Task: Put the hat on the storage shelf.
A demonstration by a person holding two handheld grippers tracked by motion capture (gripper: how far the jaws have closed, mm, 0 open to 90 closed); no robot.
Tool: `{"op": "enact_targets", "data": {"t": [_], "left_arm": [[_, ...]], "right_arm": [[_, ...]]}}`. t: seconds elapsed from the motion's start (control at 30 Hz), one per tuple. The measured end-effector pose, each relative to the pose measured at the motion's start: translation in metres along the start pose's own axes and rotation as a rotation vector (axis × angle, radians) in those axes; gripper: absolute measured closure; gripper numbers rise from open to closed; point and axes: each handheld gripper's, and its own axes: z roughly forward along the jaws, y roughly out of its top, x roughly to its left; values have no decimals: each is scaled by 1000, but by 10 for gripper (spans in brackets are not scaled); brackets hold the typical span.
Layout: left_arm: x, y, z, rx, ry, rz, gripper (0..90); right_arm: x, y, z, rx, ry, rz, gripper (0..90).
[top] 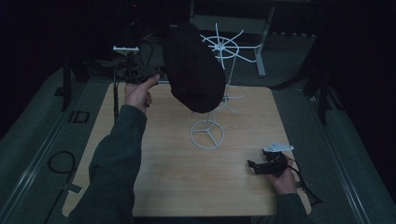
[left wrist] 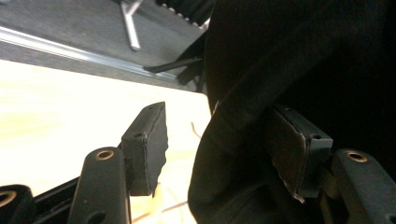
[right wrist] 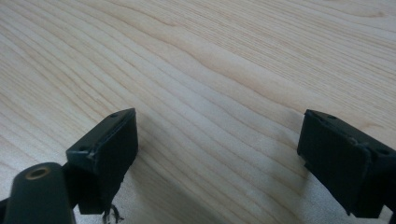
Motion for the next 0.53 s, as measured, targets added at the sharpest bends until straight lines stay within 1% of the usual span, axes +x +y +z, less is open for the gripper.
{"op": "enact_targets", "data": {"t": [0.1,0.13,0.17,0.23,0.3,0.33,0.37,0.43,0.5,0.53], "left_arm": [[-1,-1,-2,4,31,24,403],[-1,-1,-2,4,31,24,403],[-1,-1,-4,1,48,36,403],[-1,-1,-7,-3,58,44,403],[-2,-2,-10,-6,81,57,403],[-2,-2,-10,-6,81,57,403],[-1,-4,-14,-19,93,60,403],[1,-6,-18,-32,97,49,403],[5,-8,-23,-32,127,62,403],[6,-10,-25,-30,149,75,403]], "right_arm": [[0,0,0,0,0,-1,121],[0,0,0,0,0,-1,121],[0,0,0,1,0,-3,121],[0,0,0,0,0,-2,121],[0,0,0,0,0,-3,121],[0,0,0,0,0,-3,121],[0,0,0,0,-1,-2,121],[0,0,0,0,0,-3,121],[0,0,0,0,0,-2,121],[0,0,0,0,0,-2,121]]}}
